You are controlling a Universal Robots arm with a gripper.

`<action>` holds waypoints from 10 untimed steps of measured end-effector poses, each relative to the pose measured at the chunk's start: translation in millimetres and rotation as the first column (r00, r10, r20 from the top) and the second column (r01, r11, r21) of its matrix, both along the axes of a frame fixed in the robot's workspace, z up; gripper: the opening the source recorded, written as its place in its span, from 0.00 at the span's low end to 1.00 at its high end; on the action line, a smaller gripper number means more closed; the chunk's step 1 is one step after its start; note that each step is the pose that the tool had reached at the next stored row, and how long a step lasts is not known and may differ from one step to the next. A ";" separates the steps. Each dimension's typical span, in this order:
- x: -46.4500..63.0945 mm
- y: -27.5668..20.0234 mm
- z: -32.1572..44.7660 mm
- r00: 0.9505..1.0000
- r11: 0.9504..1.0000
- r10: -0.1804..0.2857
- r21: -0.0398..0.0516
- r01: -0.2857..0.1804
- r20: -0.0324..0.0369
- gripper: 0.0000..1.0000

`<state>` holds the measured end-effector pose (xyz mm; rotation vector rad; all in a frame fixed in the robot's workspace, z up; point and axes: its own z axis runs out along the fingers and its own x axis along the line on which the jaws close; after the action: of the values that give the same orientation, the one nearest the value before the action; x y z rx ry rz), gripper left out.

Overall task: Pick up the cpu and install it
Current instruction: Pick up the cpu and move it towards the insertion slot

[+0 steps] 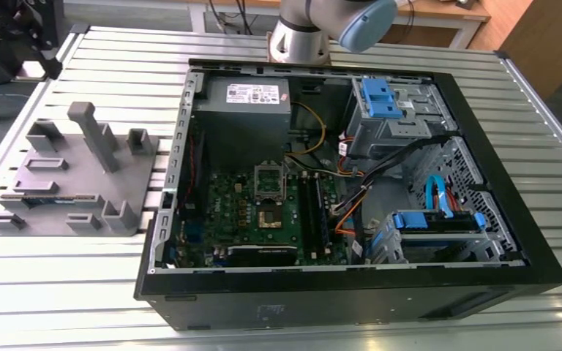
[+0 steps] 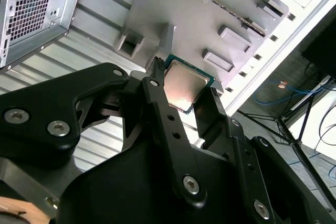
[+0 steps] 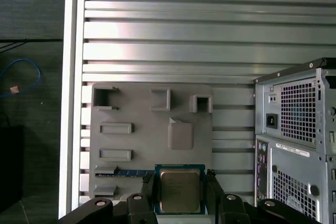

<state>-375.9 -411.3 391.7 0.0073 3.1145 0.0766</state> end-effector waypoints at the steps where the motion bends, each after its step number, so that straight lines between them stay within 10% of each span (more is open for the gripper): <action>1: 1.4 0.0 0.0 1.000 1.000 0.000 0.000 0.000 0.000 0.47; 10: 20.3 0.0 0.0 1.000 1.000 0.000 0.000 0.000 0.000 0.47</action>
<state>-355.6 -411.3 391.7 0.0071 3.1145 0.0766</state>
